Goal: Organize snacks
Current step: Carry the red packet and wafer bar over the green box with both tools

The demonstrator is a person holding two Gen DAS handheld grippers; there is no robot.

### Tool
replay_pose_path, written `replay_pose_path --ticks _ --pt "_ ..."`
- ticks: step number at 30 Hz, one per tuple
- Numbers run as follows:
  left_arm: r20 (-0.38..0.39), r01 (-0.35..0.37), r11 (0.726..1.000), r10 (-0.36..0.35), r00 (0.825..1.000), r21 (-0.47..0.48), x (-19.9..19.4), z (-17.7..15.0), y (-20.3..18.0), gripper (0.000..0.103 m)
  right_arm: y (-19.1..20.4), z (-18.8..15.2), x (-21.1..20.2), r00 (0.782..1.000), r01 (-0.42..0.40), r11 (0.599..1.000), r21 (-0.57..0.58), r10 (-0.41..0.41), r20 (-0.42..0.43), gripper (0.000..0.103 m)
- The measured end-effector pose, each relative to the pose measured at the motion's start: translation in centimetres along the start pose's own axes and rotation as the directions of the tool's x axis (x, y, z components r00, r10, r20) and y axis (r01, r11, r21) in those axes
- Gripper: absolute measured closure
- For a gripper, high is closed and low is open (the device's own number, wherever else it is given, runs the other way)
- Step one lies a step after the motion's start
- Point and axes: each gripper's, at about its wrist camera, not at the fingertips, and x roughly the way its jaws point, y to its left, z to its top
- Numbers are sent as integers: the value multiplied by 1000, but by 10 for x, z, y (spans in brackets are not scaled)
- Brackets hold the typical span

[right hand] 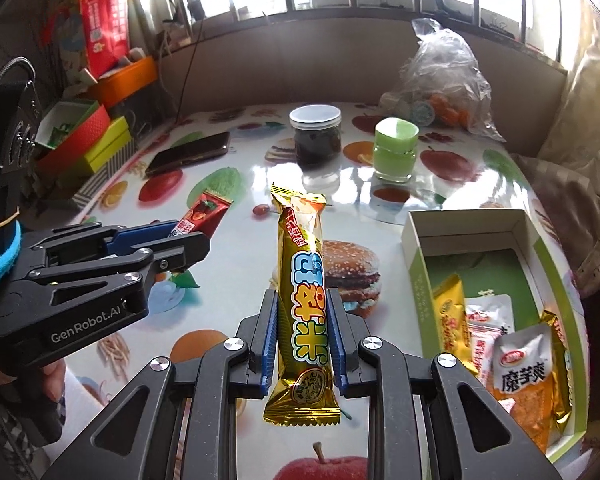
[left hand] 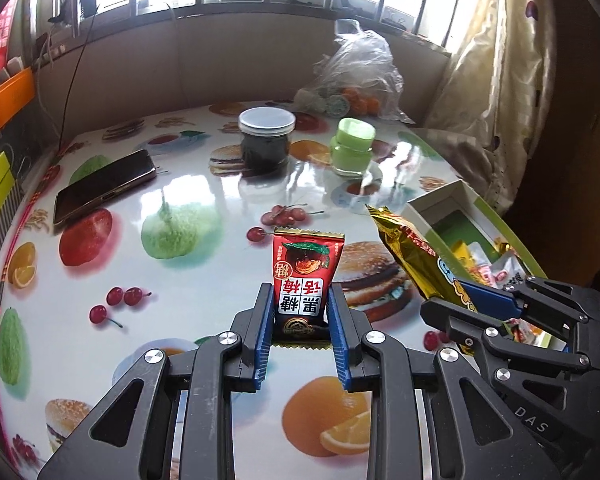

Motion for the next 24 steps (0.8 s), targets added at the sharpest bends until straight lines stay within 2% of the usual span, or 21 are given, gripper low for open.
replay_pose_path --ticks 10,24 --pt "10 20 999 -20 1000 27 -6 2 -25 76 -14 -7 -23 999 22 1000 22 -23 28 81" --pt "-15 68 994 -67 998 81 5 8 -73 76 -59 -22 -47 995 84 992 96 -88 42 81"
